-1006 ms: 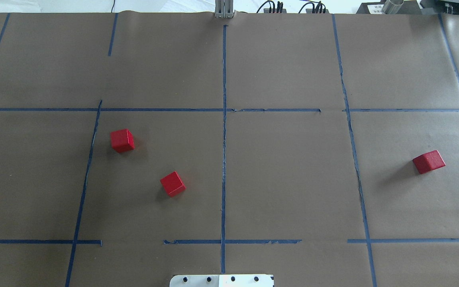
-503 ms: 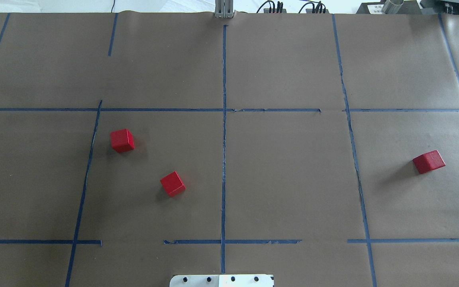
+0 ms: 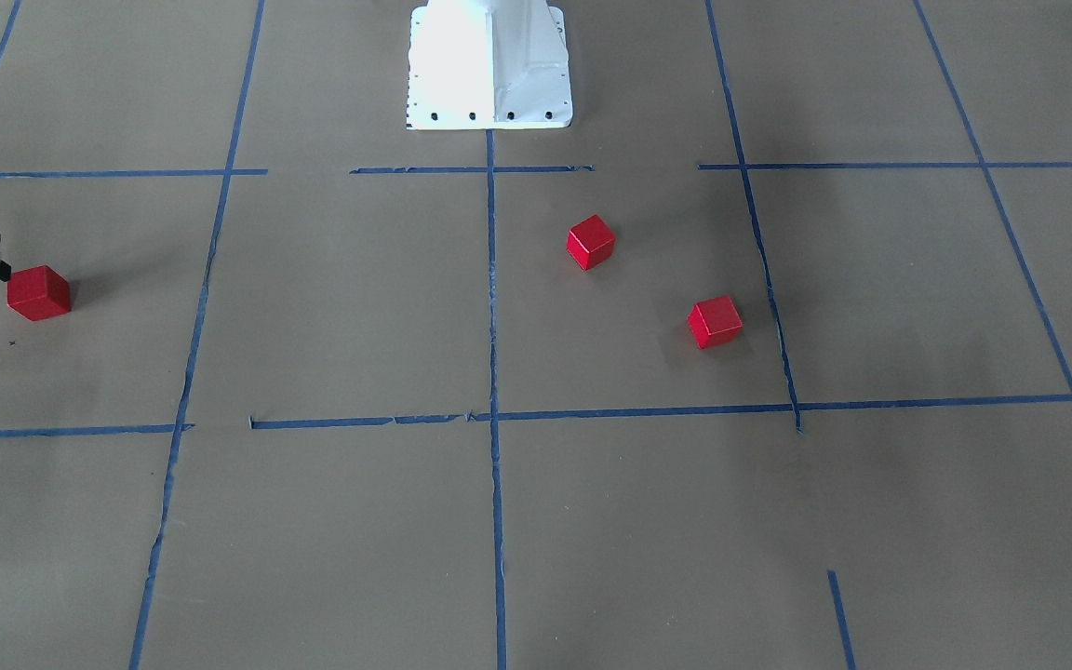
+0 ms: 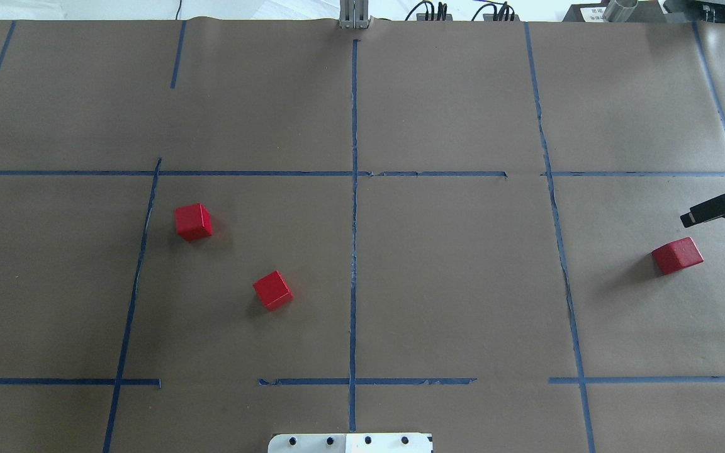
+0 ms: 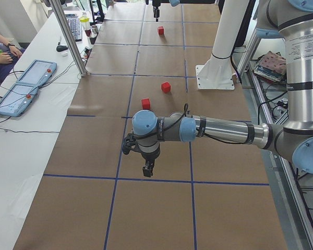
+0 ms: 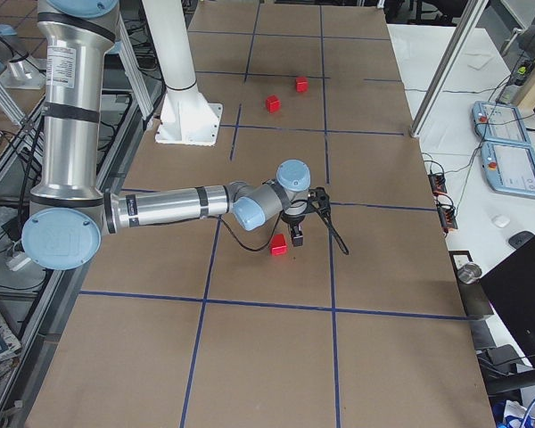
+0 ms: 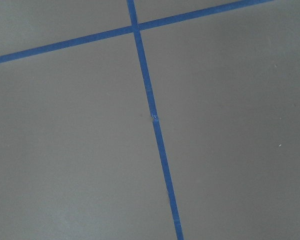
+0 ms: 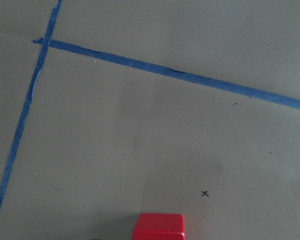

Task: Form red blocks into L shape at center
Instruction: 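Reach the right gripper down and grasp the outlying red cube, then lift the red cube with the right gripper and carry it to the table center, then lower the red cube at the grid center and open the right gripper, then raise the right gripper and withdraw it away from the cube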

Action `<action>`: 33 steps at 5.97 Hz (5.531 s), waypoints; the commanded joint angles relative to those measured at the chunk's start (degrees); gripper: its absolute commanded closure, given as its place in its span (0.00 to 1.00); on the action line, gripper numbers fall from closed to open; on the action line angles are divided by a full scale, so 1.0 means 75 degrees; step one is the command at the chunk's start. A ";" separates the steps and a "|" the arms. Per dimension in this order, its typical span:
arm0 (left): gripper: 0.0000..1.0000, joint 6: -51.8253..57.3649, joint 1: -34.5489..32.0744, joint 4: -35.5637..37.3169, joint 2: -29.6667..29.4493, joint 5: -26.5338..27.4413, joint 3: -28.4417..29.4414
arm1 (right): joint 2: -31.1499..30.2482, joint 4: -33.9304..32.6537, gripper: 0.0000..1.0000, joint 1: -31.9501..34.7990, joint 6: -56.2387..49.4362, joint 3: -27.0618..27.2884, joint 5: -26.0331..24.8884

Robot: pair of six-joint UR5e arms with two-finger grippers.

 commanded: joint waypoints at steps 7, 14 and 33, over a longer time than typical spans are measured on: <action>0.00 0.0000 0.0001 0.0000 0.0012 -0.0001 0.0032 | -0.0105 0.0191 0.69 -0.1313 0.0423 -0.0896 -0.0652; 0.00 0.0000 0.0001 -0.0024 0.0012 -0.0001 0.0032 | 0.4622 -0.4063 0.89 -0.3098 0.4221 0.0502 -0.1453; 0.00 -0.0046 0.0176 -0.0303 -0.0290 0.0011 -0.0096 | 0.7058 -0.4282 0.01 -0.1673 0.3038 -0.2501 -0.0798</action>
